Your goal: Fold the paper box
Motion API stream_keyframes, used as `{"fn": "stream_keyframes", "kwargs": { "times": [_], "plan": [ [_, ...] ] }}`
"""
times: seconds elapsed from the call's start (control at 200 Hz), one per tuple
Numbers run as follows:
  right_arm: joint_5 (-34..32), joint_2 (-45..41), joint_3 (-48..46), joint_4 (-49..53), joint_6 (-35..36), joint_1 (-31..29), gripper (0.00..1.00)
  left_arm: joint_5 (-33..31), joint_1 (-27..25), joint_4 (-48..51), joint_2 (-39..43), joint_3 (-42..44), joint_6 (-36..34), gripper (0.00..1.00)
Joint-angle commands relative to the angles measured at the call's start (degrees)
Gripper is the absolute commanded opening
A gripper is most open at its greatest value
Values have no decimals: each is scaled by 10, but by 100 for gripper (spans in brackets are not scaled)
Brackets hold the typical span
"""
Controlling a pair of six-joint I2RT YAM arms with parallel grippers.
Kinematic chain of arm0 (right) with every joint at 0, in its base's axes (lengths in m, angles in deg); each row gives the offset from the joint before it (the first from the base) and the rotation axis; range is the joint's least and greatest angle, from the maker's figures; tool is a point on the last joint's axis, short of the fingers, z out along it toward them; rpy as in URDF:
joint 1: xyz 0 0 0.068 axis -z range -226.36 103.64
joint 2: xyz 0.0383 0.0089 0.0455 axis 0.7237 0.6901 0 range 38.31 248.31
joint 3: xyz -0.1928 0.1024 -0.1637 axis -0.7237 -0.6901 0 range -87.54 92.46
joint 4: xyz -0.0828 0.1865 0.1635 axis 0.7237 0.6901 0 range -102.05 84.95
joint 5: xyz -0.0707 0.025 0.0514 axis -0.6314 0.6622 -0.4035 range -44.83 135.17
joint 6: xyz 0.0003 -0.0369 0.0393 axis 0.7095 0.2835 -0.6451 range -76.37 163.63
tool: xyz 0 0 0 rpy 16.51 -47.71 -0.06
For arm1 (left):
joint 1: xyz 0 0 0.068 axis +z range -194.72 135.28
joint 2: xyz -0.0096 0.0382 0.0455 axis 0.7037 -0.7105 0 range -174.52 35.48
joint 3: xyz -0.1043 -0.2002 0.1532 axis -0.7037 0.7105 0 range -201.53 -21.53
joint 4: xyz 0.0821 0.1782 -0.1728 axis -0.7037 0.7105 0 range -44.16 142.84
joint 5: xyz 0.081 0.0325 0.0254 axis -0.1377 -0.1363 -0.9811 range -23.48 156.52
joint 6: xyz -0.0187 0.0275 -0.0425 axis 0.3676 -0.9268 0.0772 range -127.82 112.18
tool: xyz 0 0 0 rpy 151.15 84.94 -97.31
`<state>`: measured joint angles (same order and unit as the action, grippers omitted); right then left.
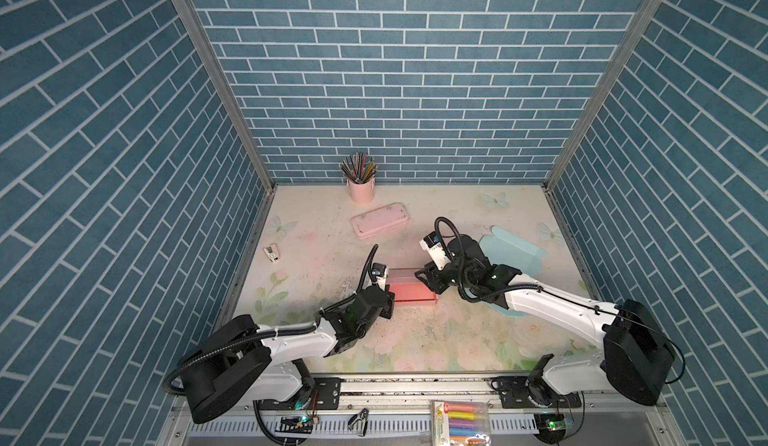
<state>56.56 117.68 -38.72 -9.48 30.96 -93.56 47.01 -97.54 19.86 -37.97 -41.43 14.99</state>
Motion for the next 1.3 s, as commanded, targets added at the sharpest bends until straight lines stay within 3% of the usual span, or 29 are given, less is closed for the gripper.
{"fn": "stream_keyframes", "kwargs": {
  "times": [0.0,0.225,0.36,0.695,0.87,0.955,1.295],
  "plan": [
    [16,20,13,-12,0,-3,45,-1,-8,27,-6,12,16,3],
    [24,52,7,-12,-1,-4,45,-1,-14,34,3,18,19,7],
    [25,59,-6,-28,-3,-4,45,-3,-18,36,13,27,26,16],
    [26,81,-13,-38,-9,-4,44,-4,-35,94,86,38,42,48],
    [23,82,-19,-44,-9,-4,44,1,-40,149,141,49,45,71],
    [22,82,-22,-46,-10,-4,44,26,-42,170,163,51,45,88],
    [28,88,-26,-52,-10,-4,44,76,-95,286,194,0,89,88]
  ]
}}
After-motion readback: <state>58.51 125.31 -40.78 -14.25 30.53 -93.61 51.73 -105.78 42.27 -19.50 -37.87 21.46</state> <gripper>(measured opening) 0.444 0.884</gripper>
